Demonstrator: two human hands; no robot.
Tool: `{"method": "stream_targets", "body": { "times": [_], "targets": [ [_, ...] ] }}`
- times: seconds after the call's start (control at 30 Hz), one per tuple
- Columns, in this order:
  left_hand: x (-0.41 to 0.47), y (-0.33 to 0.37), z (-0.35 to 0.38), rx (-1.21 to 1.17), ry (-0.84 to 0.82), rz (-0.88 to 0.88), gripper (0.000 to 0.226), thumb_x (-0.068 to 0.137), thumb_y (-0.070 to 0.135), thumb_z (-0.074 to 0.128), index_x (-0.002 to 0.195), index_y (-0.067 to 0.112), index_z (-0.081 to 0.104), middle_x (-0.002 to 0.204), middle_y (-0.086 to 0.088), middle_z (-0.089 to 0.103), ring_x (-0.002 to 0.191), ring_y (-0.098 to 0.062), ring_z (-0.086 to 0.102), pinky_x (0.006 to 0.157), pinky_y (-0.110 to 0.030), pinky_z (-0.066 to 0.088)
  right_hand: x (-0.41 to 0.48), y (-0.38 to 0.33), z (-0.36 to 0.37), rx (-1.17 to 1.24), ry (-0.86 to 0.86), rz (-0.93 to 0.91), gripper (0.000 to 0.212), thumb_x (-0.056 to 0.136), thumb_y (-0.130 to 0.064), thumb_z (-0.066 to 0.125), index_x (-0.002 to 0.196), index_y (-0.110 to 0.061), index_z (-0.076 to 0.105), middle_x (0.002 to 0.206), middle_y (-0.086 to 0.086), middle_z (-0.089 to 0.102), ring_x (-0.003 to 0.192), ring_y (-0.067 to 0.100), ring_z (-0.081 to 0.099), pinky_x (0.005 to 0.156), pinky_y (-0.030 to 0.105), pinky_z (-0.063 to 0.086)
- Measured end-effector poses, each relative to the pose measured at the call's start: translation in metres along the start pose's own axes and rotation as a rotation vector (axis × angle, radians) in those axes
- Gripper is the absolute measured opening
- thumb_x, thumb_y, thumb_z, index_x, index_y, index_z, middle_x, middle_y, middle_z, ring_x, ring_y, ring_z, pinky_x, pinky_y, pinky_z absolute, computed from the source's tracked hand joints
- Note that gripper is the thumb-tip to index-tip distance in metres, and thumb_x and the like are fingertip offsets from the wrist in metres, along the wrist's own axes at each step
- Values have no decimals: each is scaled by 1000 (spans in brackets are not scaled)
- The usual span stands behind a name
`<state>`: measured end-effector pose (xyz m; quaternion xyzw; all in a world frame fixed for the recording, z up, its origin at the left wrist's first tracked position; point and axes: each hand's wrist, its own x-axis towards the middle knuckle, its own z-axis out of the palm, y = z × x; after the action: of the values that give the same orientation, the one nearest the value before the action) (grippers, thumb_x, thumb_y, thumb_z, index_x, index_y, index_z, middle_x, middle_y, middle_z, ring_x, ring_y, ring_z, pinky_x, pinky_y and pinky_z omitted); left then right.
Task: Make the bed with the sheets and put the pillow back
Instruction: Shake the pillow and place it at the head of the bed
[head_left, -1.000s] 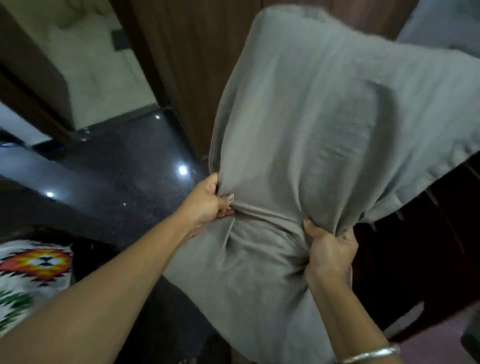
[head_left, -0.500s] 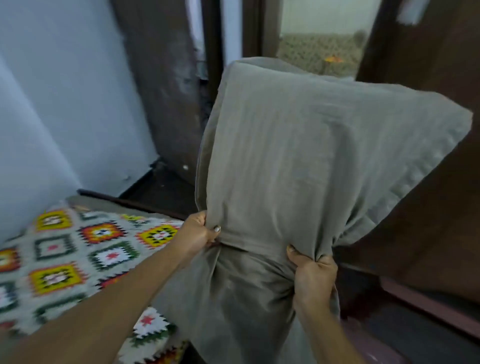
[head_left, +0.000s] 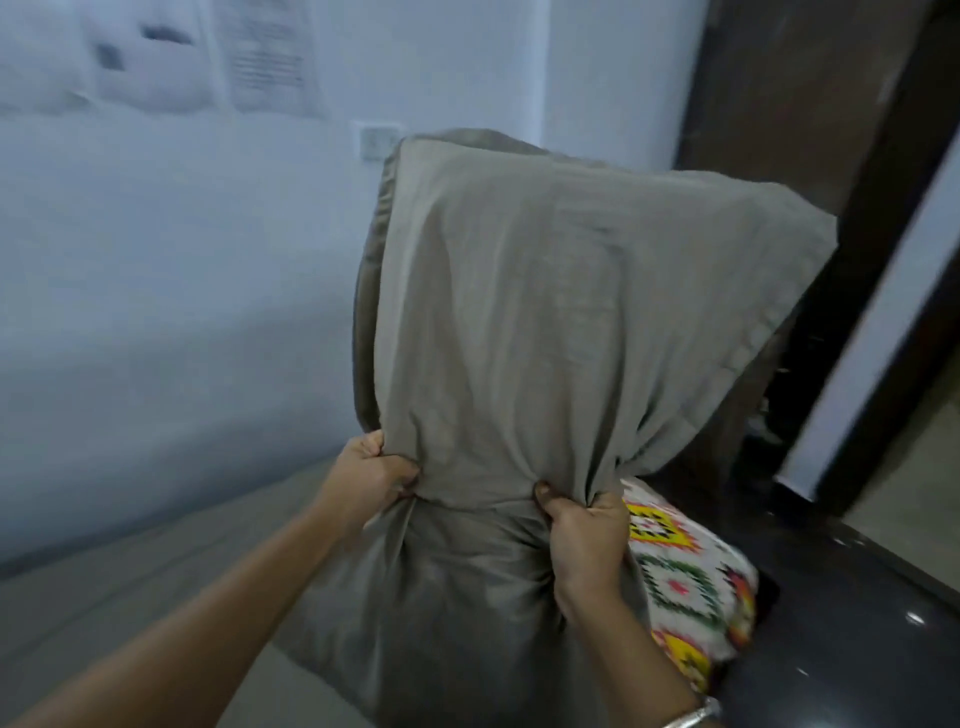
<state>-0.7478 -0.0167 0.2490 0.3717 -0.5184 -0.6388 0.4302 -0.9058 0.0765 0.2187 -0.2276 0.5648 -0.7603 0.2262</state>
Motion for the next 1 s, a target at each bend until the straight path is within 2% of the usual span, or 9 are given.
{"method": "stream_targets", "body": {
  "times": [0.17,0.3,0.43,0.5,0.6,0.7,0.8,0.9,1.0],
  "targets": [
    [-50,48,-141,37,228,78,29,52,-3,51,78,0,63,65,-5,70,61,-19,66,57,-26,57,-80,7,124,3,-246,49,28,72,7,71,80,-17,61,82,-1,66,77,17,60,76,28,47],
    [-94,74,-227,93,426,123,14,65,-11,57,73,0,60,61,-6,65,56,-17,59,53,-22,50,-136,5,201,0,-422,35,37,72,5,72,106,-9,66,96,-5,67,92,17,61,87,26,45],
    [-139,86,-296,111,637,119,19,58,0,56,75,-7,59,69,-16,62,63,-25,56,58,-25,44,-187,12,266,-10,-635,69,33,74,3,71,103,-12,65,95,-12,66,91,12,60,87,26,45],
    [-161,89,-329,109,719,100,17,72,-9,54,88,-10,60,83,-23,58,73,-31,53,62,-28,44,-215,19,293,-17,-722,92,39,74,3,71,111,-10,63,107,-3,65,100,18,59,95,32,46],
    [-196,83,-384,115,878,41,20,83,-15,45,75,-5,60,69,-17,63,64,-26,60,58,-25,48,-264,35,332,-58,-854,120,38,76,3,70,109,-13,61,109,-1,60,101,19,54,90,26,41],
    [-229,69,-443,102,938,-44,23,85,-13,46,75,2,59,63,-12,60,51,-17,58,45,-16,46,-321,64,365,-111,-909,161,36,75,1,71,109,-9,62,110,2,62,102,20,55,89,27,41],
    [-261,45,-505,77,939,-122,18,87,-13,44,83,1,55,62,-11,52,37,-7,53,37,-14,40,-380,103,393,-194,-929,223,23,74,0,72,86,-17,62,91,-2,63,93,21,58,79,25,39],
    [-290,22,-575,58,931,-201,16,86,-11,48,91,-1,60,70,-10,60,50,-9,60,43,-17,48,-443,148,421,-301,-900,278,28,74,1,70,98,-11,65,97,1,65,92,21,58,79,25,40],
    [-311,0,-640,13,943,-285,3,81,-7,57,82,-4,59,68,-11,62,57,-17,60,52,-21,47,-496,189,451,-419,-859,328,29,73,0,72,98,-12,64,97,3,64,89,21,57,76,25,39]
  ]
}}
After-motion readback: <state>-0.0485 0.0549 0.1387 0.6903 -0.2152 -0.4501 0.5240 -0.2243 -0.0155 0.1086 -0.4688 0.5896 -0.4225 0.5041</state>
